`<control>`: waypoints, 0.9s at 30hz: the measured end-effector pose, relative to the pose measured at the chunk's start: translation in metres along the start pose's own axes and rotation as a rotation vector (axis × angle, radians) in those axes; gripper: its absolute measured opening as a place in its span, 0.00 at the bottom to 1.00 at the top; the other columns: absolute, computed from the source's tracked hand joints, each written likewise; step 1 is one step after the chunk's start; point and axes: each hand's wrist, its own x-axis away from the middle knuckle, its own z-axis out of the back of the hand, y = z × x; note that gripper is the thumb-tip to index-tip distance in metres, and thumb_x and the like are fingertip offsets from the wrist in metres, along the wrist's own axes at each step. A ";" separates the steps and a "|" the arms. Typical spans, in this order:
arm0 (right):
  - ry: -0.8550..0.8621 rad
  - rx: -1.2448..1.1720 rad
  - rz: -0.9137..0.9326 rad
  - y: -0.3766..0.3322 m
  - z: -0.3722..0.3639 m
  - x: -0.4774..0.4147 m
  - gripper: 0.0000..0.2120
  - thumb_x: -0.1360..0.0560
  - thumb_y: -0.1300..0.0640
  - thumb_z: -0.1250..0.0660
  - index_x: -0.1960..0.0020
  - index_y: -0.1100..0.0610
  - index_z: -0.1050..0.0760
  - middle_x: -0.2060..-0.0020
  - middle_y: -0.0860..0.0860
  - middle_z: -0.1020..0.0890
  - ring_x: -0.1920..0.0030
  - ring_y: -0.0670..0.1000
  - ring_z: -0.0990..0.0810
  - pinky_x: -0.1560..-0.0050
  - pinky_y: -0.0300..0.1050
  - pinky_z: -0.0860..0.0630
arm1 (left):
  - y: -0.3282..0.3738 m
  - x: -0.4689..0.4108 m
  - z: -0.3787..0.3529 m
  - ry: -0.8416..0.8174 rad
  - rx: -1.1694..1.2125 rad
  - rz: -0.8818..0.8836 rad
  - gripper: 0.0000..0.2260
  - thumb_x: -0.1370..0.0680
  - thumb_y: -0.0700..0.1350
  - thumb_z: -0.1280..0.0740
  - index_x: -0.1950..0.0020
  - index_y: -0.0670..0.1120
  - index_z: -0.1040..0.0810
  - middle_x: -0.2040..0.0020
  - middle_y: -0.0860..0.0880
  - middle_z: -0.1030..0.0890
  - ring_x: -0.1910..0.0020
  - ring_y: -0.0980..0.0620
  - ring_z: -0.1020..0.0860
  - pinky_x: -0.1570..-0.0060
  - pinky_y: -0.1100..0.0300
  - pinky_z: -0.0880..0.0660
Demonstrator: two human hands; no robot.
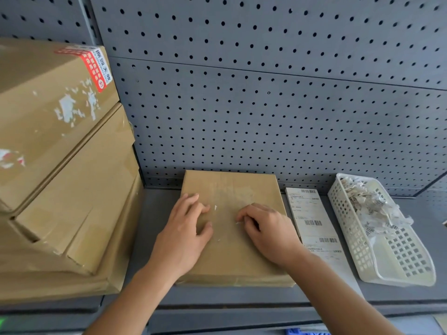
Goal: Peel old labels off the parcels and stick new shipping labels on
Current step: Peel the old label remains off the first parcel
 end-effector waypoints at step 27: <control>-0.006 -0.058 0.090 0.006 0.009 0.000 0.07 0.27 0.57 0.32 0.54 0.46 0.20 0.60 0.37 0.24 0.65 0.44 0.25 0.65 0.38 0.26 | 0.001 0.001 0.001 -0.010 -0.010 -0.003 0.16 0.18 0.55 0.39 0.30 0.57 0.30 0.22 0.63 0.45 0.22 0.68 0.57 0.42 0.56 0.24</control>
